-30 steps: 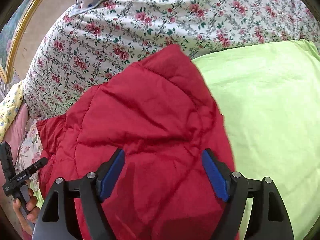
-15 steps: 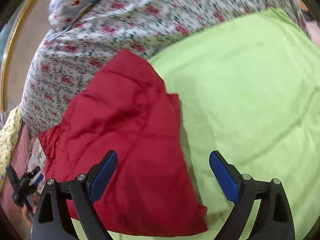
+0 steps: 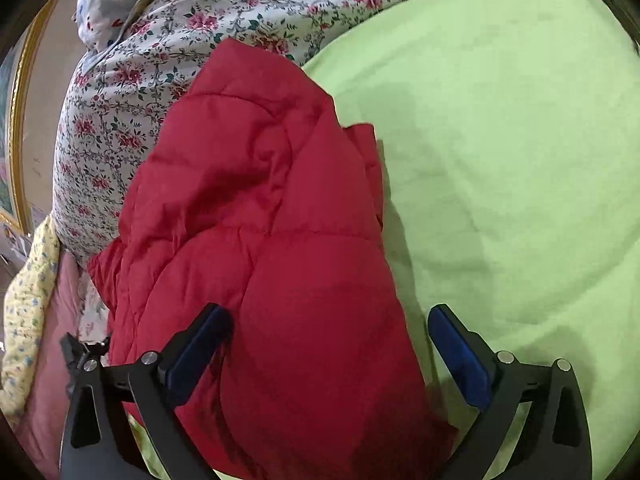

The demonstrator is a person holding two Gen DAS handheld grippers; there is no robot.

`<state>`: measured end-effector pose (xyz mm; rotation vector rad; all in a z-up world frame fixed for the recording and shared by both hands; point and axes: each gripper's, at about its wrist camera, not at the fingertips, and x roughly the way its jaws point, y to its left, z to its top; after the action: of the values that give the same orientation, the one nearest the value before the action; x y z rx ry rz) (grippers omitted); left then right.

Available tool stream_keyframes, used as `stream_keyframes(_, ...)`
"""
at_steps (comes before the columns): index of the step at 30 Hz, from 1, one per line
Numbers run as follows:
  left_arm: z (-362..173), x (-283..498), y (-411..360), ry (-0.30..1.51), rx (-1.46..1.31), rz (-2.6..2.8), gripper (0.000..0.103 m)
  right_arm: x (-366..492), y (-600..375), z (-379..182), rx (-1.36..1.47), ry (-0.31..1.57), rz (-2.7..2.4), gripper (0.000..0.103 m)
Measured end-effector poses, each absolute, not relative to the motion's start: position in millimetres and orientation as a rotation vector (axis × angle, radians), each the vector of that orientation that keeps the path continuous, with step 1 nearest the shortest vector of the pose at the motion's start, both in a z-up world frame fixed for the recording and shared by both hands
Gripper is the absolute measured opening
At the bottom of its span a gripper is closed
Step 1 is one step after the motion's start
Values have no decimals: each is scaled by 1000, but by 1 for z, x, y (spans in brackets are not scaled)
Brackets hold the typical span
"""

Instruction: Fold large clothes

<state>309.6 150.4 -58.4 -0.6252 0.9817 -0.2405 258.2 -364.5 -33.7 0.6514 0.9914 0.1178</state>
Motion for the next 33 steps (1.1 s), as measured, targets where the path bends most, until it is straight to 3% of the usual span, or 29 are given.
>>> stream_keyframes(7,-45,310,133,968,-534,-251,94,265,-348,-37,645,990,178,98)
stream_keyframes(10,-40,309,127,956,-507,-246,84,264,-341,-35,616,986,169,88)
stream_keyframes(15,-24,301,117,928,-436,-232,64,259,-338,-25,593,981,178,59)
stream_keyframes(18,-12,290,114,915,-405,-223,57,251,-330,-11,539,982,179,45)
stream_keyframes(24,10,242,111,877,-363,-231,50,221,-323,14,501,954,190,40)
stream_keyframes(33,26,160,119,850,-368,-264,50,137,-312,45,490,923,209,39)
